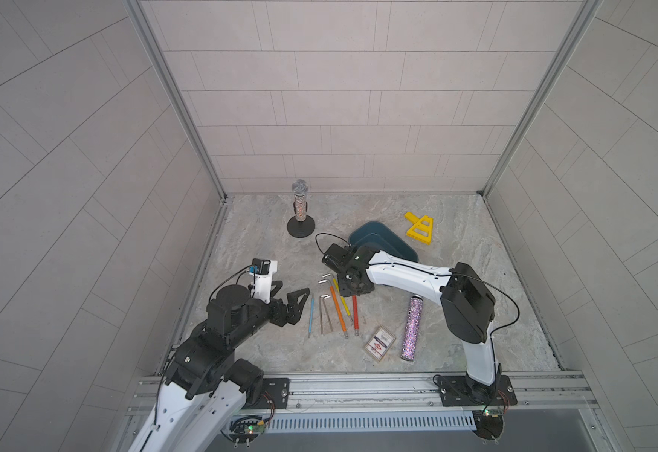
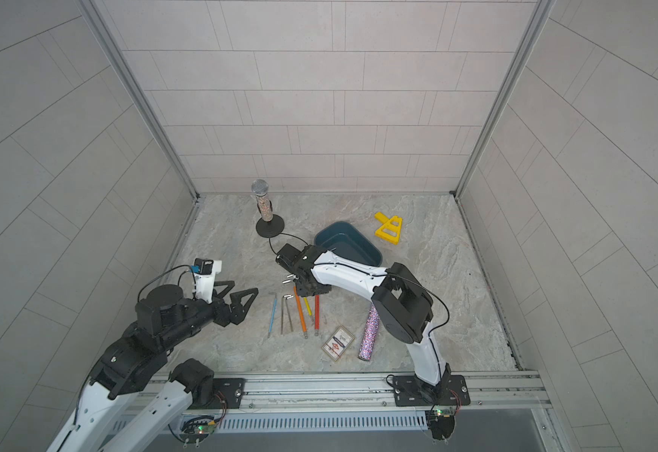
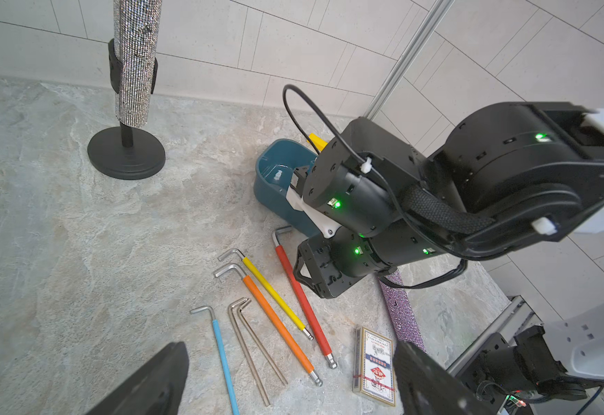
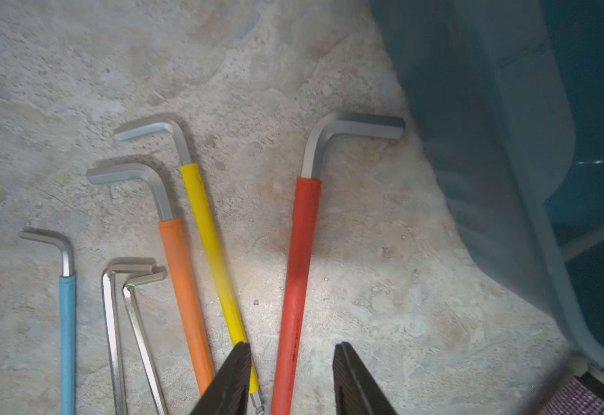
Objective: Put the hex key on the desktop into the storage box
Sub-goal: Pick up the Allen key from the center of the board.
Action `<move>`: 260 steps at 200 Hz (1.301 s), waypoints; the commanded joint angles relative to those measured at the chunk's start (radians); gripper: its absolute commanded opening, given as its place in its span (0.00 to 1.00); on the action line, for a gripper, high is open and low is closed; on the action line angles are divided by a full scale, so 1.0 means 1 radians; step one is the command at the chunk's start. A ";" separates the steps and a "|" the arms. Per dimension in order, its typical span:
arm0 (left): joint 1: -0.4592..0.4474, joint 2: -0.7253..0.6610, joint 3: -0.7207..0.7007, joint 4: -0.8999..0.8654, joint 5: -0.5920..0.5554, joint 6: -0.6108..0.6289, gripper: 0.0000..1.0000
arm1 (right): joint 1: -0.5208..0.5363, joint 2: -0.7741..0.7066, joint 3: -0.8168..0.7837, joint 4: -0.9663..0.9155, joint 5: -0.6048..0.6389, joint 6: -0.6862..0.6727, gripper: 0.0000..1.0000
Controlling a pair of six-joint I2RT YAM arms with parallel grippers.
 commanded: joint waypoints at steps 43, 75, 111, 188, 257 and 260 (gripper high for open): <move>-0.003 -0.009 -0.008 0.019 -0.001 0.006 0.96 | -0.042 0.070 -0.013 0.031 -0.056 0.000 0.35; -0.002 -0.009 -0.007 0.020 -0.002 0.006 0.97 | -0.051 0.083 -0.026 0.040 -0.069 0.001 0.33; -0.003 -0.009 -0.008 0.021 -0.002 0.006 0.96 | -0.051 0.097 -0.021 0.046 -0.085 0.002 0.33; -0.003 -0.011 -0.008 0.022 -0.005 0.007 0.96 | -0.049 0.155 0.010 0.035 -0.118 -0.012 0.17; -0.001 -0.015 -0.008 0.023 -0.013 0.006 0.97 | -0.015 0.088 0.085 -0.024 -0.045 -0.128 0.00; -0.001 -0.014 -0.009 0.023 -0.014 0.007 0.96 | -0.012 0.081 0.095 -0.034 -0.038 -0.138 0.00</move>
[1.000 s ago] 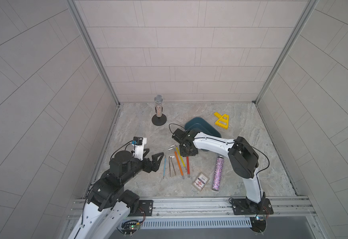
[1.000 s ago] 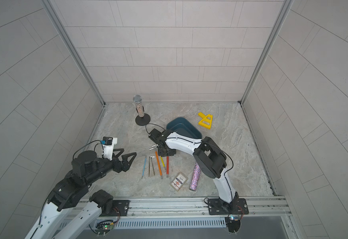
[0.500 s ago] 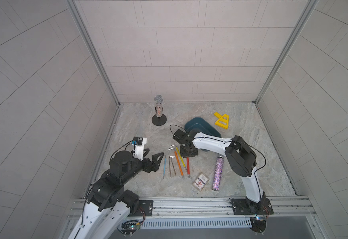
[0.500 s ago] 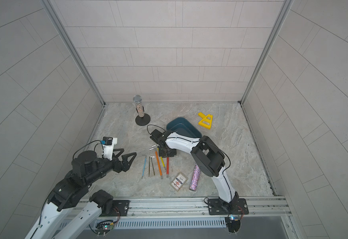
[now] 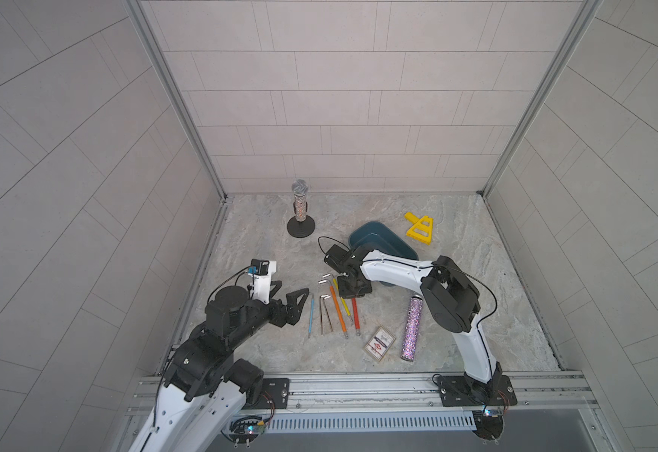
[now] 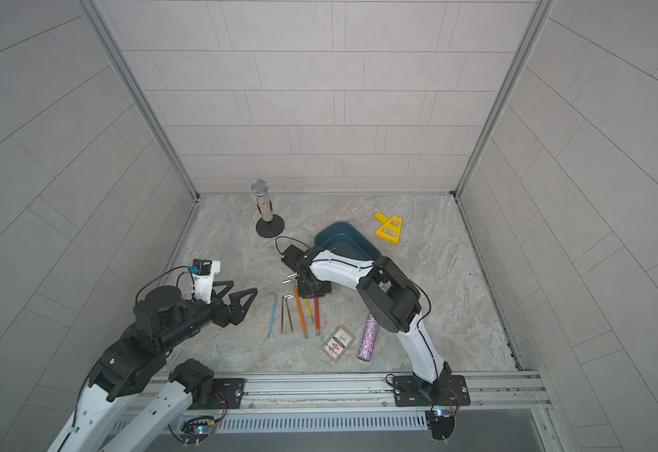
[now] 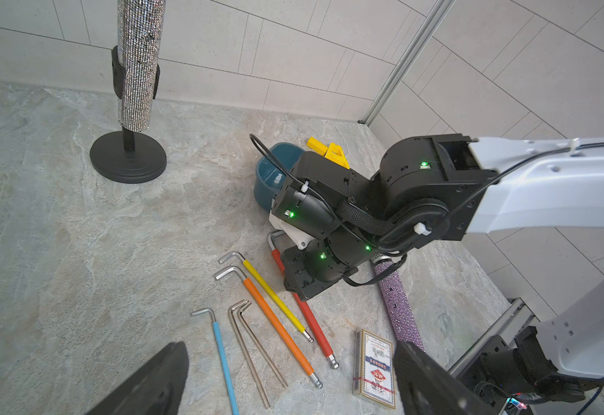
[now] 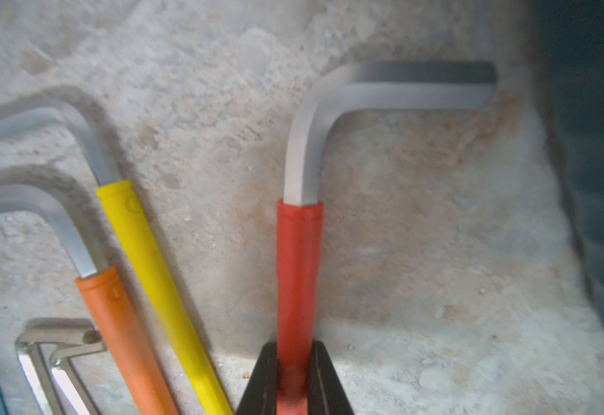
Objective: Put the hex key on the desktop into the storage box
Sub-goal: Pick up the Allen key from the center of the board, then place the Allen key in the storage box.
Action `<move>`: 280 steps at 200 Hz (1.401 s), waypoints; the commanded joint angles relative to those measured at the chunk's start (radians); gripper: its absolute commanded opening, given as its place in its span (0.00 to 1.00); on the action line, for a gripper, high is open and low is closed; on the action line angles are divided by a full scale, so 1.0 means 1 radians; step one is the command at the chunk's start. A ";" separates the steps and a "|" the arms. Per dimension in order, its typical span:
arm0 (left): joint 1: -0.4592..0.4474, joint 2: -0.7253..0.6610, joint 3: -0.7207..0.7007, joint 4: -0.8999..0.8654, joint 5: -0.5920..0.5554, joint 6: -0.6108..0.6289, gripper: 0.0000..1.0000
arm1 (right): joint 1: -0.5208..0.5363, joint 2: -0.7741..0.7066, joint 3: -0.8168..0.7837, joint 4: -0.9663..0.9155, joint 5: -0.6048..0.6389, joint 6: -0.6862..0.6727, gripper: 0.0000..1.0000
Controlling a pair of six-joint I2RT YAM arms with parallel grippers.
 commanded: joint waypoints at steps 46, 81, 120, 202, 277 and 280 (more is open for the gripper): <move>0.000 -0.014 -0.011 0.020 -0.020 0.007 0.97 | 0.020 -0.187 0.165 -0.150 0.148 -0.255 0.00; 0.000 -0.013 -0.010 0.022 -0.016 0.006 0.96 | -0.077 -0.270 0.210 -0.193 0.184 -0.424 0.00; -0.001 -0.009 -0.011 0.024 -0.013 0.006 0.96 | -0.240 -0.288 0.205 -0.170 0.158 -0.597 0.00; 0.000 -0.009 -0.012 0.023 -0.016 0.006 0.96 | -0.348 -0.030 0.348 -0.189 0.152 -0.732 0.00; -0.001 -0.003 -0.011 0.025 -0.013 0.006 0.96 | -0.348 0.058 0.326 -0.145 0.081 -0.737 0.00; -0.001 -0.004 -0.011 0.025 -0.014 0.007 0.97 | -0.347 0.059 0.324 -0.142 0.080 -0.737 0.00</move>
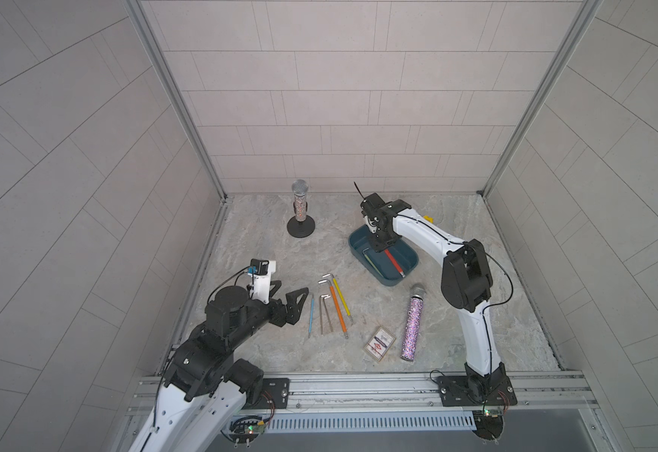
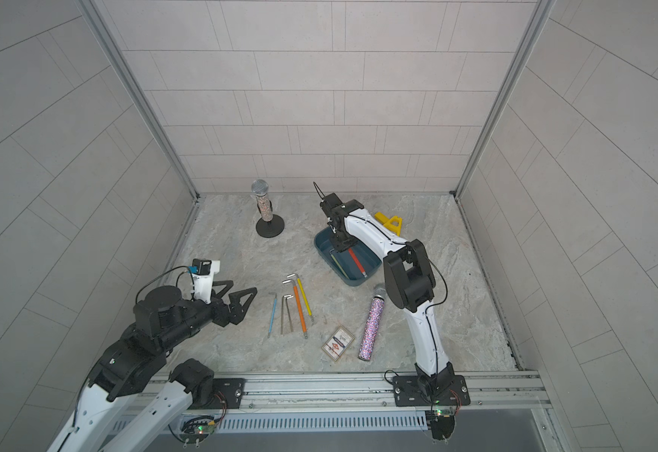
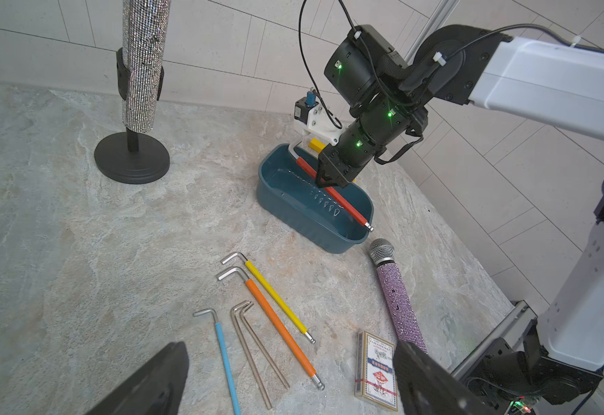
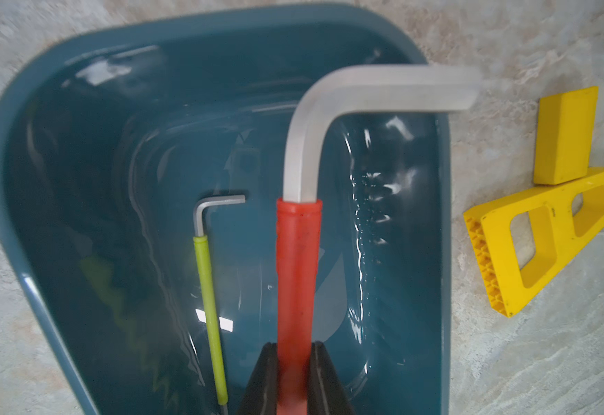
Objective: Put the hex key on the desktop into the storage box
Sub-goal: Place the Allen key in the storage box.
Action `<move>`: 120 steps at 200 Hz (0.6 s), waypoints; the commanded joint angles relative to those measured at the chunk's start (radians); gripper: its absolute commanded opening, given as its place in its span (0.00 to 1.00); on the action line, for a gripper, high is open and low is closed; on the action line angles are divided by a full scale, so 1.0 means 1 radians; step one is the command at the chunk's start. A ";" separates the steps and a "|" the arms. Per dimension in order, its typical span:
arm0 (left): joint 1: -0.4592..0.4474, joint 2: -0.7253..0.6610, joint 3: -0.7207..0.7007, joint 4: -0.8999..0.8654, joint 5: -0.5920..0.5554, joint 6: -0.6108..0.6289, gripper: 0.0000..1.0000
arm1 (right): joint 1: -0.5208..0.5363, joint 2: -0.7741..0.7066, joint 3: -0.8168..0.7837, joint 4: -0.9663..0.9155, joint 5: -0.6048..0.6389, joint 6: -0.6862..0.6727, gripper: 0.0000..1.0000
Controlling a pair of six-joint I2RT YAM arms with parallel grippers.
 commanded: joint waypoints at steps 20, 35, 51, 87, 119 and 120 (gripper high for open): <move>0.000 0.000 -0.011 0.025 -0.005 0.007 0.96 | 0.005 0.016 -0.008 0.047 -0.020 -0.017 0.00; 0.000 0.000 -0.011 0.025 -0.006 0.006 0.96 | 0.005 0.019 0.005 0.052 -0.016 -0.019 0.00; 0.000 0.001 -0.011 0.025 -0.006 0.007 0.96 | 0.006 0.020 0.022 0.049 -0.029 -0.019 0.00; 0.000 0.005 -0.011 0.025 -0.004 0.006 0.96 | 0.007 0.040 0.036 0.040 -0.053 -0.025 0.00; 0.000 0.006 -0.011 0.025 -0.004 0.007 0.96 | 0.008 0.057 0.032 0.020 -0.060 -0.037 0.00; 0.000 0.005 -0.012 0.025 -0.005 0.007 0.96 | 0.009 0.057 0.031 0.019 -0.060 -0.038 0.00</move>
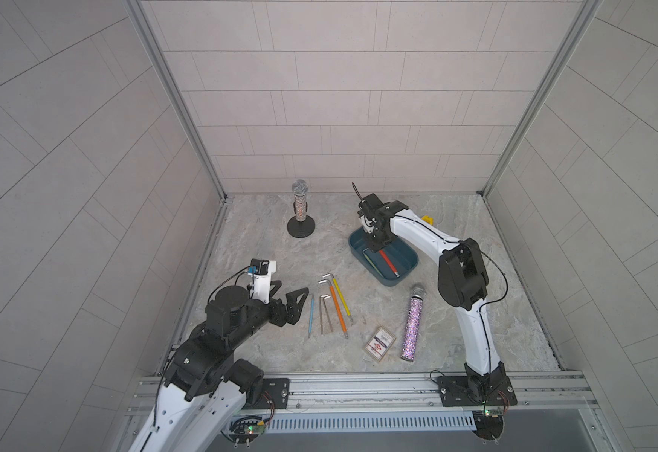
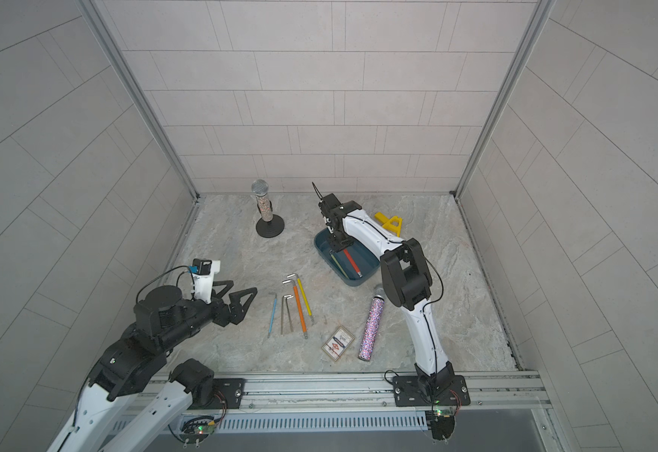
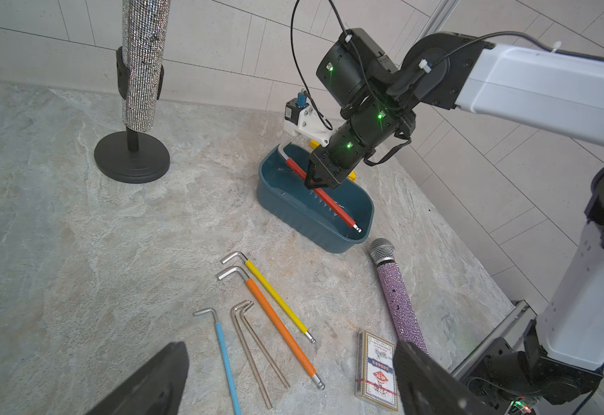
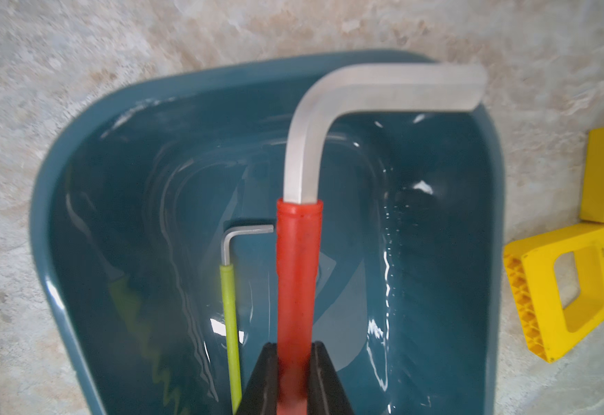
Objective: Put the hex key on the desktop into the storage box
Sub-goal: Place the Allen key in the storage box, then pick up the Allen key from the center of the board.
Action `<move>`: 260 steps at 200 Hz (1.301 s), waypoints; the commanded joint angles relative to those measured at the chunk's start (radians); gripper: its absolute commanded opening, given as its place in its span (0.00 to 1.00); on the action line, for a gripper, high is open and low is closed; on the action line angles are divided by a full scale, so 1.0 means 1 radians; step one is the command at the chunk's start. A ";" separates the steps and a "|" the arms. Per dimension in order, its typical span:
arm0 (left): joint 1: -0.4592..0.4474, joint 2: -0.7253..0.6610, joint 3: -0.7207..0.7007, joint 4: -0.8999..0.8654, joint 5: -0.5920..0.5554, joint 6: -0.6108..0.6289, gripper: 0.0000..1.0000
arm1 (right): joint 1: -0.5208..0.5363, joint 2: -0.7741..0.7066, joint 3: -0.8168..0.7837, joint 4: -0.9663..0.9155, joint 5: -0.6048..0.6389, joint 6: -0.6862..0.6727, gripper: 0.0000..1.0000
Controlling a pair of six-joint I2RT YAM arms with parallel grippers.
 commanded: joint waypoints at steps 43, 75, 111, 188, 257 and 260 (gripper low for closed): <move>0.000 0.002 -0.013 0.026 -0.003 0.006 0.96 | 0.007 0.041 0.009 -0.042 -0.007 -0.030 0.00; 0.000 0.001 -0.012 0.026 -0.005 0.007 0.96 | 0.009 0.070 0.031 -0.055 -0.031 -0.030 0.00; 0.002 0.002 -0.012 0.026 -0.005 0.007 0.96 | 0.013 0.091 0.044 -0.073 -0.050 -0.032 0.00; 0.002 0.003 -0.012 0.026 -0.003 0.007 0.96 | 0.015 0.081 0.054 -0.083 -0.013 -0.010 0.45; 0.002 0.001 -0.012 0.028 -0.003 0.006 0.96 | 0.014 -0.122 0.056 -0.078 0.029 0.042 0.44; 0.003 0.000 -0.012 0.028 -0.004 0.006 0.96 | 0.014 -0.134 0.053 -0.077 0.025 0.050 0.44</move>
